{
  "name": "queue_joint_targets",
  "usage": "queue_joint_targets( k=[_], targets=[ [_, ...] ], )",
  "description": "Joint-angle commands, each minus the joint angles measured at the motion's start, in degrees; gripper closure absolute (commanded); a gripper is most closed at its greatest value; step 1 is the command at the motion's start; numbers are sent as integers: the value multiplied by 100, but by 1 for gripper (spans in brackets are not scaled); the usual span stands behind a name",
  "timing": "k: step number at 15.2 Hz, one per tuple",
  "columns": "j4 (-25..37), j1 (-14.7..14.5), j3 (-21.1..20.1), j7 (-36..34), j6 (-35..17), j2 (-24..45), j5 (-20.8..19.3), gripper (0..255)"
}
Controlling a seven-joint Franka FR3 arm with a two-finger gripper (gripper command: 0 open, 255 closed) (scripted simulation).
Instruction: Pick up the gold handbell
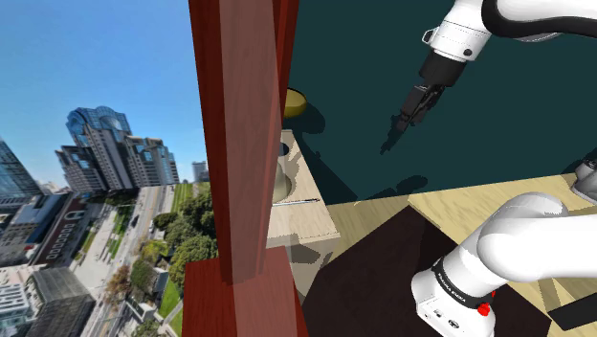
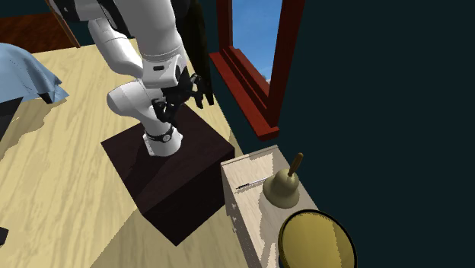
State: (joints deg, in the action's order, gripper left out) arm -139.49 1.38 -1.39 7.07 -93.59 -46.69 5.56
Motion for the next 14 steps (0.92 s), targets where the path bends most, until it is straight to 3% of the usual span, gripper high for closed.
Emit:
queue_joint_targets(
  k=[1,8,14],
  targets=[
    [0,0,0,0,0,0,0,0],
    [478,-131,-801,-713,-859,1279,99,0],
    [1185,-135,-1439,-1408,-1401,2536,-134,0]
  ],
)
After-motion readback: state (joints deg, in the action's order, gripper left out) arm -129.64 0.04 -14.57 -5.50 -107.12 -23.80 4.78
